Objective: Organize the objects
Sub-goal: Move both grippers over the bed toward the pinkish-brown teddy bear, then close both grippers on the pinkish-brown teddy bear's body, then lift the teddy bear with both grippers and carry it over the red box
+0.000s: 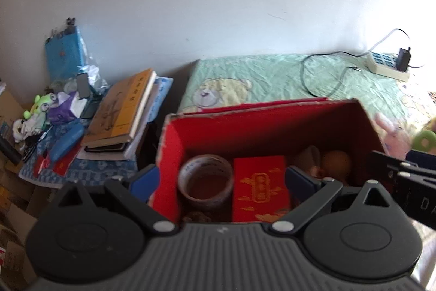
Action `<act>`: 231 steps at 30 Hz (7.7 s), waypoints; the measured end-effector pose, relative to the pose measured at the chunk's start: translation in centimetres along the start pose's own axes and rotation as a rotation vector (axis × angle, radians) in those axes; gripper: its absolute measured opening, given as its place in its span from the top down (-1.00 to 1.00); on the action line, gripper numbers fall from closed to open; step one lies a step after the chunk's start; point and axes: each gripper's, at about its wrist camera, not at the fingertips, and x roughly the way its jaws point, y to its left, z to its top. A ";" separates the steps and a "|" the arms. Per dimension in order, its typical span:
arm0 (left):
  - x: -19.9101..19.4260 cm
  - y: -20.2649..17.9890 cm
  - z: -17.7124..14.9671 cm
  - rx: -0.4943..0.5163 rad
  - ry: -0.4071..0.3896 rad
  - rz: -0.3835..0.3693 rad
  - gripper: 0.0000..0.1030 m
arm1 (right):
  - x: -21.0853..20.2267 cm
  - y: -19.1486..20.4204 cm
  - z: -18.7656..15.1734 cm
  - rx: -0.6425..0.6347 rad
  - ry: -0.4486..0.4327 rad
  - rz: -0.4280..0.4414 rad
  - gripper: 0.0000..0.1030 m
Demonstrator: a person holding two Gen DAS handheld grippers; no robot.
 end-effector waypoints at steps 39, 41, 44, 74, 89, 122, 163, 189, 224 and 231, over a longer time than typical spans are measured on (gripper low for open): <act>-1.7 -24.6 -2.3 0.024 0.102 -0.058 -0.91 | -3.6 -24.6 0.0 0.054 0.122 -0.049 -0.20; -1.7 -25.1 -2.4 0.024 0.109 -0.046 -0.91 | -3.5 -25.0 0.1 0.052 0.125 -0.037 -0.20; -1.7 -25.7 -2.4 0.023 0.113 -0.027 -0.91 | -3.6 -25.6 0.2 0.048 0.128 -0.021 -0.20; -0.9 -27.5 -2.4 0.050 0.145 0.055 -0.92 | -3.7 -27.2 0.0 0.057 0.132 -0.007 -0.20; -0.5 -26.8 -2.4 0.039 0.146 0.061 -0.93 | -3.8 -26.2 -0.4 0.043 0.140 -0.021 -0.20; 0.0 -28.2 -2.9 0.087 0.160 0.082 -0.93 | -3.7 -26.8 -1.1 0.065 0.165 -0.032 -0.20; 3.2 -30.0 0.6 -0.022 0.146 -0.472 -0.98 | -1.0 -33.2 1.7 0.237 0.052 0.063 0.24; 5.4 -30.1 -2.4 0.071 0.210 -0.600 0.14 | 0.2 -33.8 0.5 0.187 0.066 0.198 0.29; -0.7 -29.5 -6.7 0.195 0.093 -0.472 0.31 | -3.5 -31.8 -2.5 0.157 0.174 0.529 0.35; -4.3 -28.1 -6.0 0.168 -0.003 -0.494 0.31 | -6.3 -31.5 -1.7 0.175 0.081 0.605 0.38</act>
